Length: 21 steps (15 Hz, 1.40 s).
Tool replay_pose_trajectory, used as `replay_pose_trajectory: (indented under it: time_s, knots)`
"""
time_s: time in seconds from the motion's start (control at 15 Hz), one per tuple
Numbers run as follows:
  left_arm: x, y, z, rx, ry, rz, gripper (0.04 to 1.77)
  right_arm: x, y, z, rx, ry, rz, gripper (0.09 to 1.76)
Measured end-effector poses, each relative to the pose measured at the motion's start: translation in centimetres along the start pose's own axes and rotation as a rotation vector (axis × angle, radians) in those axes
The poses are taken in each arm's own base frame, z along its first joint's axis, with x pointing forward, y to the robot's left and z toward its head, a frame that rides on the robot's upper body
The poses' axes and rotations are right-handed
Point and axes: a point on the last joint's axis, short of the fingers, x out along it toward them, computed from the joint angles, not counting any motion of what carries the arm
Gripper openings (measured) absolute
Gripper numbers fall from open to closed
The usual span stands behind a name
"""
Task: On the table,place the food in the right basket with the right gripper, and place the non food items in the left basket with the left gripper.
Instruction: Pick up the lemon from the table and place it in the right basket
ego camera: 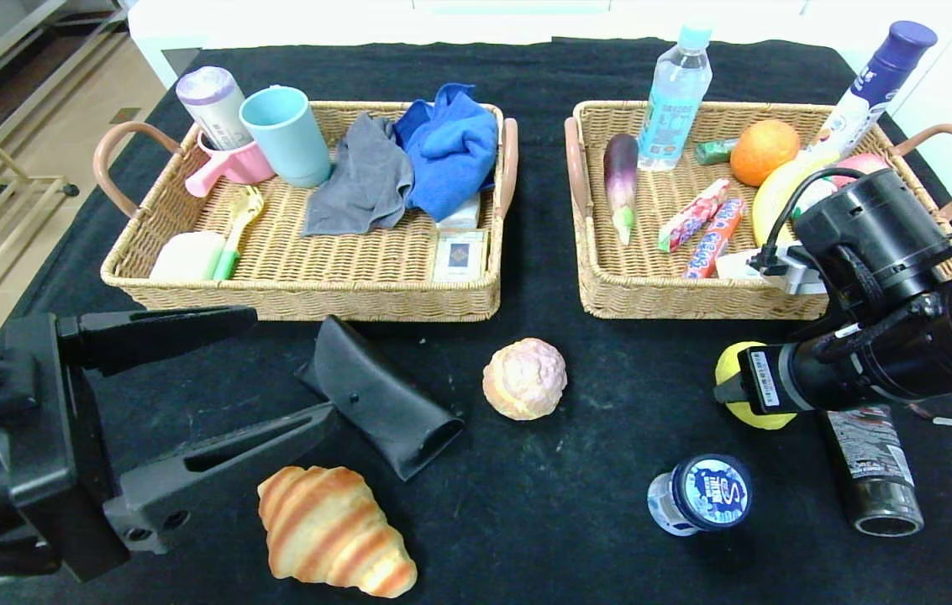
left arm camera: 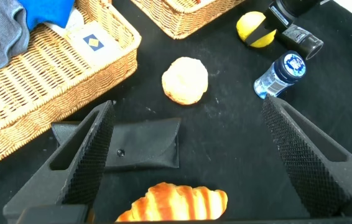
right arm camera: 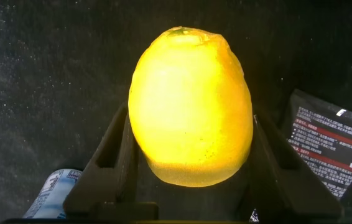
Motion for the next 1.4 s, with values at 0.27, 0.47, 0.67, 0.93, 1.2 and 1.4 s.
replay_pose_trajectory:
  time_s: [0.27, 0.47, 0.67, 0.93, 1.2, 1.4]
  knots:
    - [-0.1, 0.0, -0.1, 0.002, 0.002, -0.001, 1.72, -1.3, -0.2, -0.2, 0.002, -0.019, 0.013, 1.03]
    - [-0.1, -0.1, -0.1, 0.011, 0.001, -0.001, 1.72, -3.6, -0.6, -0.6, -0.007, -0.035, 0.032, 1.03]
    - [-0.1, -0.1, -0.1, 0.011, 0.002, -0.001, 1.72, -5.7, -1.1, -1.1, -0.019, -0.060, 0.047, 1.03]
    - [-0.1, 0.0, -0.1, 0.012, 0.001, 0.000, 1.72, -8.9, -1.7, -0.2, -0.023, -0.154, 0.072, 1.03]
    - [-0.1, 0.0, 0.0, 0.013, -0.005, 0.001, 1.72, -11.3, -1.7, 1.9, -0.040, -0.265, 0.096, 1.03]
    - [-0.1, 0.0, 0.1, 0.013, -0.005, 0.001, 1.72, -11.1, -1.2, 3.5, -0.046, -0.300, 0.097, 1.03]
